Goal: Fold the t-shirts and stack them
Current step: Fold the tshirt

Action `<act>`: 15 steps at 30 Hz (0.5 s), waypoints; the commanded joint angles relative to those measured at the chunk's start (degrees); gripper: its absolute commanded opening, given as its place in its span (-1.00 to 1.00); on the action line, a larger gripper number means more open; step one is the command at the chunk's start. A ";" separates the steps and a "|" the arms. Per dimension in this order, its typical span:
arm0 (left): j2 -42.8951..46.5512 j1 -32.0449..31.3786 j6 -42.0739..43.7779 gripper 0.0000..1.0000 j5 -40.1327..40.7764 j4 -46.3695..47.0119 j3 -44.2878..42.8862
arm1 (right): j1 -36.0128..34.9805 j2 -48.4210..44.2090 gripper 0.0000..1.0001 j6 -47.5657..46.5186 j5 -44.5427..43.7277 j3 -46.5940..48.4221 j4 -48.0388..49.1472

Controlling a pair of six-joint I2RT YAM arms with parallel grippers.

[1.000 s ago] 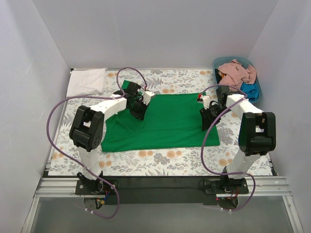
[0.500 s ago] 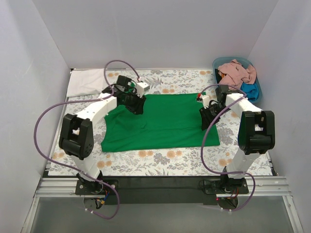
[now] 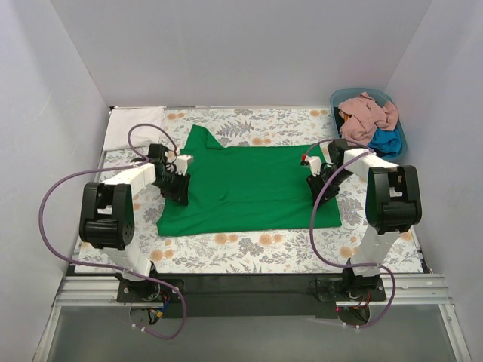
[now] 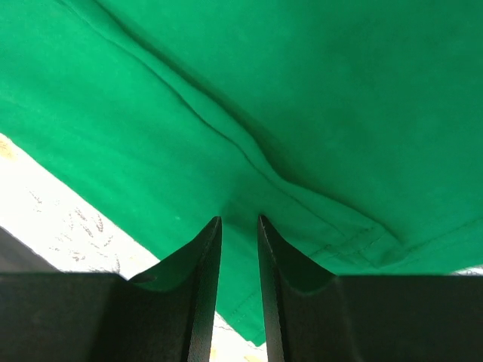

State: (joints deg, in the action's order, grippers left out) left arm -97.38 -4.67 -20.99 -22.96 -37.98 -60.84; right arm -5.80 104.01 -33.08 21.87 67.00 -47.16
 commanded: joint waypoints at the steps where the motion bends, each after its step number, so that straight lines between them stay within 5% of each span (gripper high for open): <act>1: 4.30 -0.08 0.08 -0.44 2.13 0.97 6.06 | -0.79 0.32 -0.35 -0.93 -3.32 -2.92 1.45; 9: 12.56 3.87 1.92 -0.49 4.51 -0.69 17.77 | -5.09 -5.21 -0.28 -2.95 -4.64 -12.32 0.58; 15: 15.12 4.58 4.56 -0.33 -1.01 -7.53 9.54 | -4.75 -10.57 -0.06 -3.14 6.23 -5.85 -6.98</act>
State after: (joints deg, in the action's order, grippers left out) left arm -84.20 -0.25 -18.57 -21.39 -41.28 -45.52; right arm -11.33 96.23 -35.42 22.13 56.99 -48.71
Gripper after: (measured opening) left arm 0.325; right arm 0.455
